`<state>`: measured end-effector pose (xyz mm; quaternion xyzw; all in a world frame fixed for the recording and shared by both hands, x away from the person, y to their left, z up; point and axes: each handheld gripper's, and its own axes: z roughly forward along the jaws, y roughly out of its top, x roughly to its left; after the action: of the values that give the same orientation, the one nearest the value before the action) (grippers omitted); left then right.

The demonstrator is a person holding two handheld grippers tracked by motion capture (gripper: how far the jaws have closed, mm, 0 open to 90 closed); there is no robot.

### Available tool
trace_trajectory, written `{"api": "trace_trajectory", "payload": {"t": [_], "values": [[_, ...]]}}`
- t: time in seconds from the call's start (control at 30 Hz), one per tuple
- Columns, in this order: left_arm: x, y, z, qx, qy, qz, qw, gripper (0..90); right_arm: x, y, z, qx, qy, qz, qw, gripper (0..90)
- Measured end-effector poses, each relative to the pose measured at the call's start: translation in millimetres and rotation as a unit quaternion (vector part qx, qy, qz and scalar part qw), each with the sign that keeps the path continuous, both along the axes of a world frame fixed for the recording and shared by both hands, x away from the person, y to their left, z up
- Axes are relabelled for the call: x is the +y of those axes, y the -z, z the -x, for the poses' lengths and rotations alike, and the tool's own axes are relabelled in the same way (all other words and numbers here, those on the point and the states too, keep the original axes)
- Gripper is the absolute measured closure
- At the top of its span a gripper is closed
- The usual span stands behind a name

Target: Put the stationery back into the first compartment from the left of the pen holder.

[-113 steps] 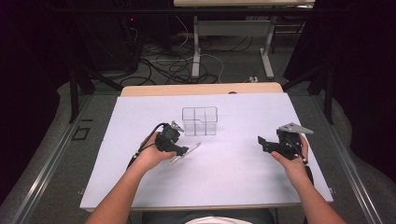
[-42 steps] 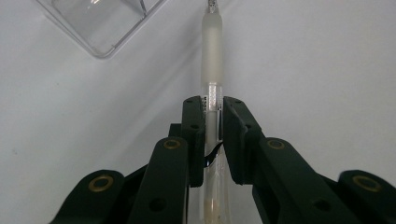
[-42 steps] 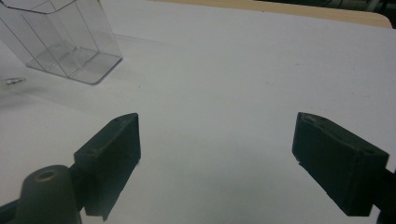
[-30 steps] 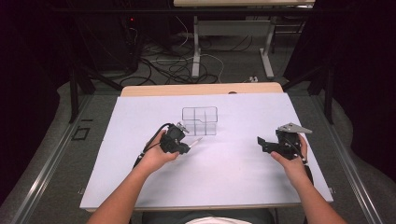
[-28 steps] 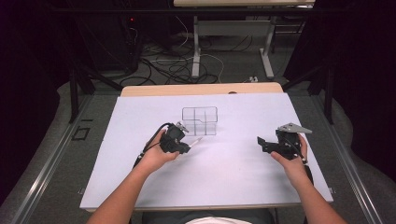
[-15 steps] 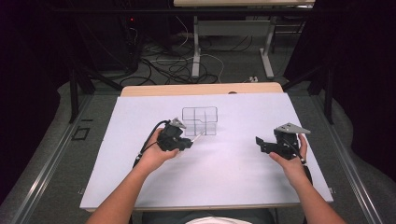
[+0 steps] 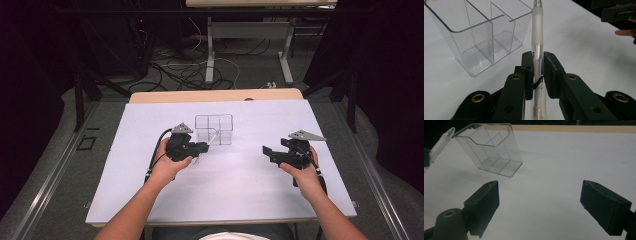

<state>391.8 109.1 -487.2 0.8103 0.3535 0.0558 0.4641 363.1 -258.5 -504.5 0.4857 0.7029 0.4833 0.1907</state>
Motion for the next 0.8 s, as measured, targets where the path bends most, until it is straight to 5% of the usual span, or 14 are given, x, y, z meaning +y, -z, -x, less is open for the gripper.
{"api": "trace_trajectory", "payload": {"t": [0.27, 0.43, 0.63, 0.8], "values": [[7.3, -4.8, 9.3, -0.024, -0.038, 0.045, 0.998, 79.5, 19.9, -15.6, -1.9, -0.009, -0.023, -0.06, 0.9979, 15.4], [9.9, -8.8, 9.3, -0.029, -0.044, 0.051, 0.9973, 79.5, 31.4, -22.8, -9.8, -0.003, -0.026, -0.089, 0.9957, 15.4], [10.1, -11.0, 7.0, -0.001, -0.056, 0.049, 0.9972, 79.5, 47.6, -27.5, -21.4, 0.065, -0.033, -0.117, 0.9905, 16.8], [11.0, -14.7, 7.1, 0.024, -0.068, 0.055, 0.9959, 79.5, 62.4, -35.3, -28.1, 0.1, -0.051, -0.109, 0.9877, 18.2]]}}
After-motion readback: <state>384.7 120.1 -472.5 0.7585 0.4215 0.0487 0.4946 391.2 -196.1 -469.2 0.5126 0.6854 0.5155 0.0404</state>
